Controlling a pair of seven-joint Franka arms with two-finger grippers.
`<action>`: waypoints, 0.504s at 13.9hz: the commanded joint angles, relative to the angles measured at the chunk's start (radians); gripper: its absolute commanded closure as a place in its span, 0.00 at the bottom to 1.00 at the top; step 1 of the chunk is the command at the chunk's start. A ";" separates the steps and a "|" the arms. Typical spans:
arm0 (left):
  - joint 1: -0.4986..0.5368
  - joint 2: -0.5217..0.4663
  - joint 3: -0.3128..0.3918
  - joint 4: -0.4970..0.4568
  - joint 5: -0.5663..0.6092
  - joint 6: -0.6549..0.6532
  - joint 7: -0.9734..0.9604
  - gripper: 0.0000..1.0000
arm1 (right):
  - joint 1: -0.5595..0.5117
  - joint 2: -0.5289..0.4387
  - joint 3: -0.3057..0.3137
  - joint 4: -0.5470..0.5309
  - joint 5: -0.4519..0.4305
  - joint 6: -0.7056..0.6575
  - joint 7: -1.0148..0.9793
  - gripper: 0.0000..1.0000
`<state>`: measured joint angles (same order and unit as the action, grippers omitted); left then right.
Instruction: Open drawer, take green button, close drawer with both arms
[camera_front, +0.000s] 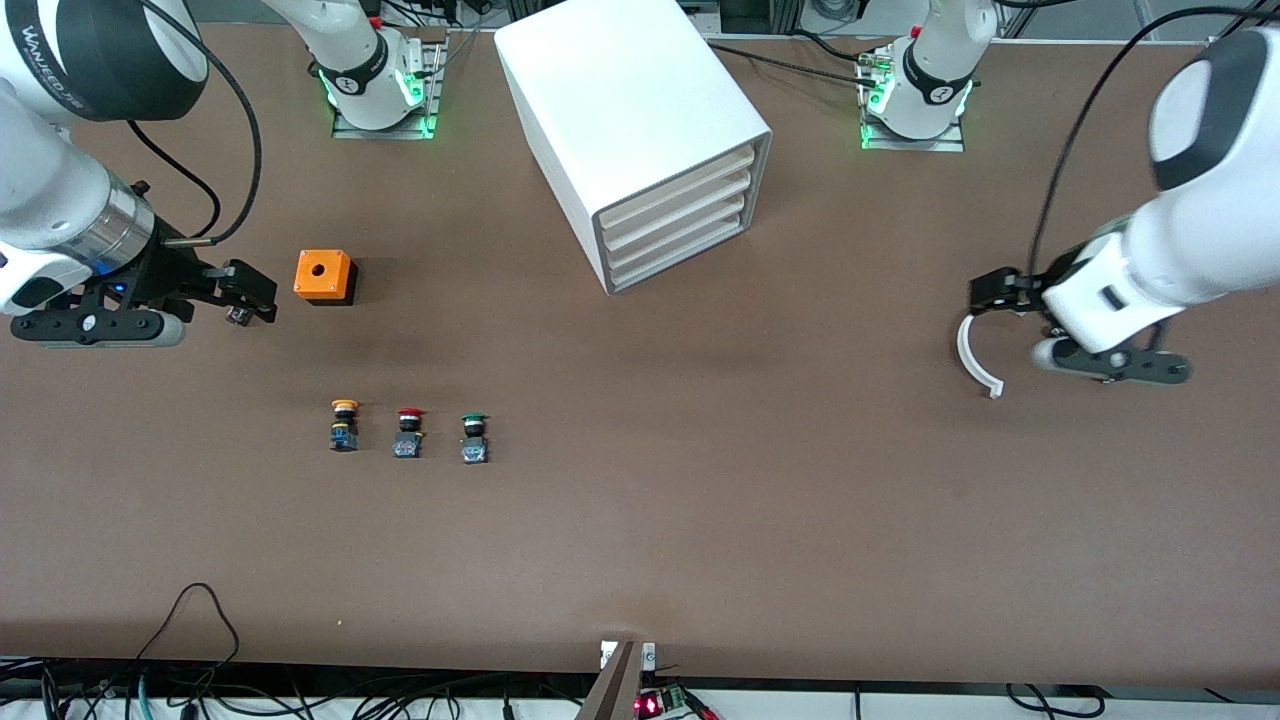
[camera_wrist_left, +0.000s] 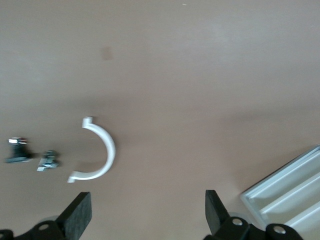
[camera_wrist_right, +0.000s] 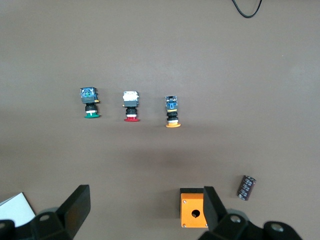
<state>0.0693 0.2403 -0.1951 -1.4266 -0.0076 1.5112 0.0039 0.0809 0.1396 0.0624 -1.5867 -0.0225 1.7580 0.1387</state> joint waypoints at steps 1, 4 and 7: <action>-0.061 -0.154 0.115 -0.148 0.021 0.024 0.080 0.00 | -0.015 -0.005 0.014 -0.006 0.000 0.000 -0.018 0.00; -0.115 -0.268 0.233 -0.279 0.029 0.118 0.106 0.00 | -0.015 -0.005 0.014 -0.007 0.000 0.000 -0.018 0.00; -0.105 -0.251 0.235 -0.265 0.032 0.121 0.205 0.00 | -0.015 -0.006 0.014 -0.007 -0.005 0.000 -0.024 0.00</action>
<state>-0.0203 -0.0017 0.0273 -1.6599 -0.0075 1.6027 0.1653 0.0806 0.1399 0.0627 -1.5885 -0.0225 1.7580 0.1374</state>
